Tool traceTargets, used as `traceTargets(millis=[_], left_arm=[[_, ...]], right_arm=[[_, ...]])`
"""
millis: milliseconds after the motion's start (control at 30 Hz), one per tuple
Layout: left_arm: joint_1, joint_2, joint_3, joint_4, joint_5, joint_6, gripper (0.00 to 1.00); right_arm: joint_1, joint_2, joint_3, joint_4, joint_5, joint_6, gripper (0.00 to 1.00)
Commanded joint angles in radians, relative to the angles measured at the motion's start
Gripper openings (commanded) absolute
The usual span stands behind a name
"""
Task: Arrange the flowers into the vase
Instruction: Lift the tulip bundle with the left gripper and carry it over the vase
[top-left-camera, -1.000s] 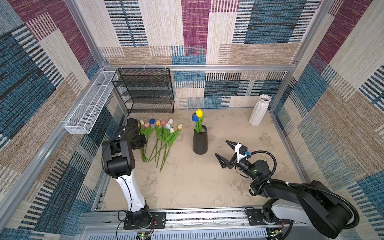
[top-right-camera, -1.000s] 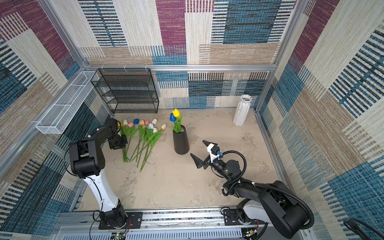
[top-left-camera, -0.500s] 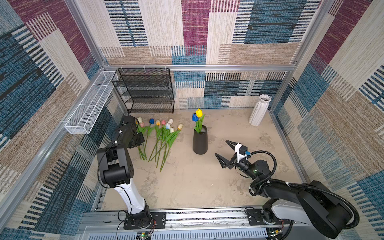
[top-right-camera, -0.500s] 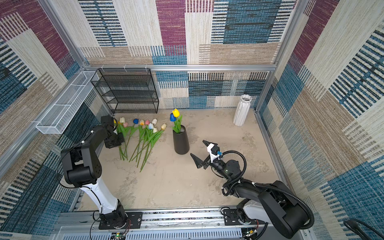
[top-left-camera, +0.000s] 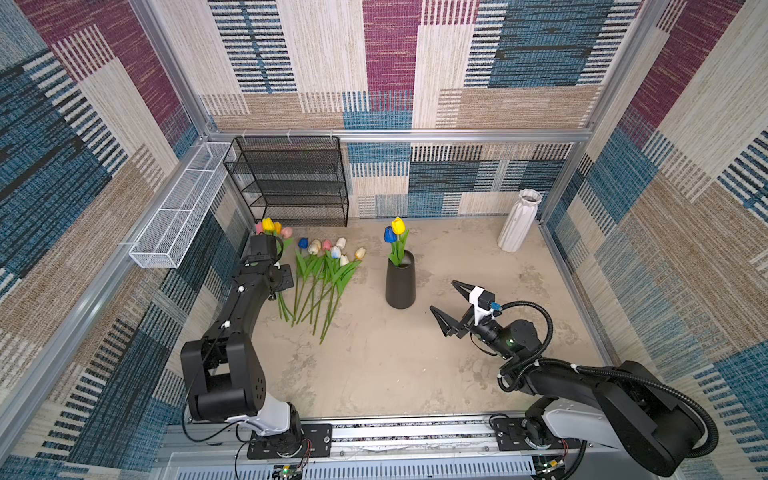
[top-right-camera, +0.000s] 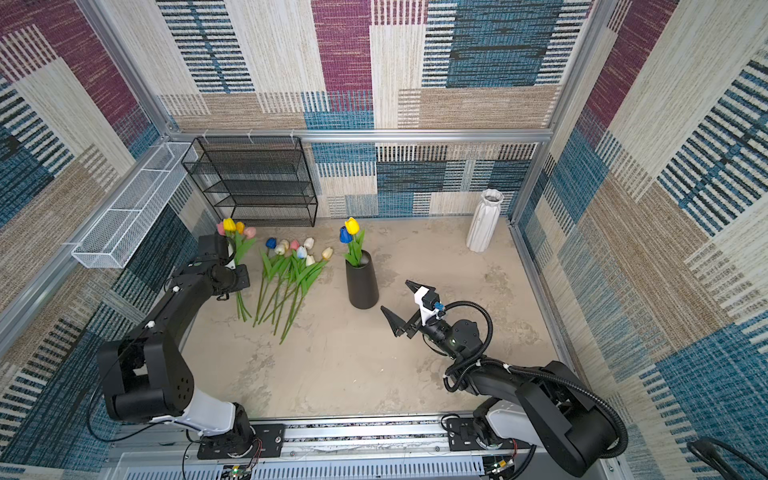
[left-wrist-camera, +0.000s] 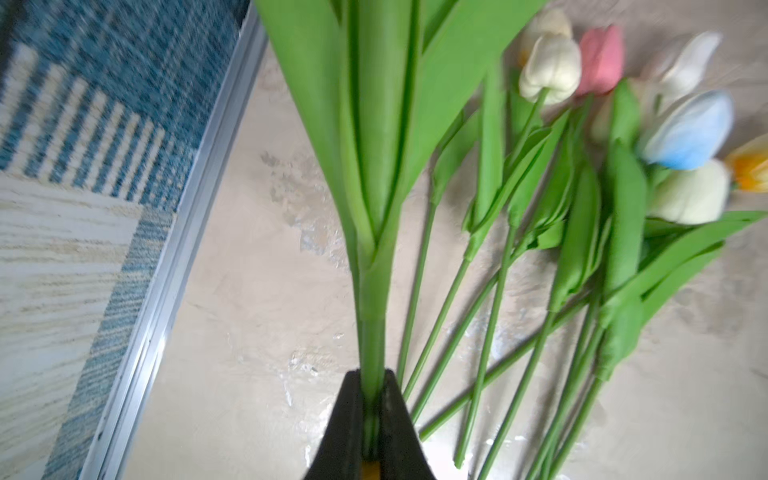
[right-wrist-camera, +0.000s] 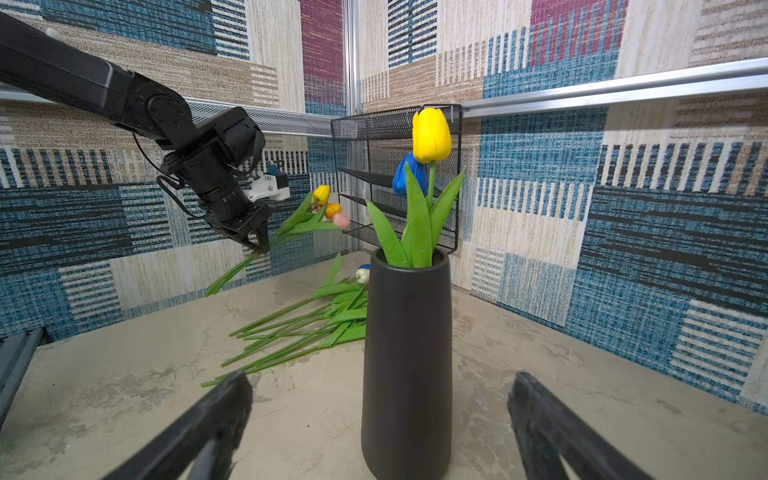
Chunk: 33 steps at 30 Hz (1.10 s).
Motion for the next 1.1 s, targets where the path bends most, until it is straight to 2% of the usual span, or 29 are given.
traceTargets(millis=[0,133,233,433,500,567,700,800,867,900,1067], left_arm=[[-0.022,-0.093,-0.057,0.144,0.016,0.041,0.05],[-0.026,-0.219,-0.103,0.194,0.072,0.04,0.04],[-0.043,-0.314,-0.142,0.264,0.187,0.038,0.02],[-0.14,-0.497,-0.285,0.626,0.497,-0.009,0.0],[-0.185,-0.515,-0.3,0.733,0.557,-0.033,0.0],[-0.232,-0.507,-0.304,0.846,0.632,-0.054,0.0],[-0.326,-0.456,-0.317,1.087,0.706,-0.106,0.0],[-0.394,-0.358,-0.34,1.361,0.72,-0.155,0.0],[-0.423,-0.28,-0.321,1.473,0.72,-0.189,0.0],[-0.439,-0.233,-0.307,1.535,0.757,-0.209,0.0],[-0.53,-0.055,-0.212,1.648,0.758,-0.227,0.0]], right_arm=[[0.0,-0.002,0.002,0.047,0.002,0.011,1.0],[0.0,0.001,0.003,0.05,-0.004,0.016,1.0],[0.0,0.004,0.003,0.054,-0.006,0.017,1.0],[0.0,0.006,0.002,0.056,-0.007,0.018,1.0],[0.0,0.009,0.003,0.057,-0.007,0.017,1.0],[0.0,0.009,0.003,0.059,-0.012,0.017,1.0],[0.0,0.003,0.0,0.059,-0.012,0.017,1.0],[0.0,0.002,0.0,0.061,-0.014,0.016,1.0],[0.0,0.004,0.0,0.062,-0.014,0.017,1.0],[0.0,0.006,0.0,0.062,-0.015,0.017,1.0],[0.0,-0.003,-0.001,0.057,-0.011,0.013,1.0]])
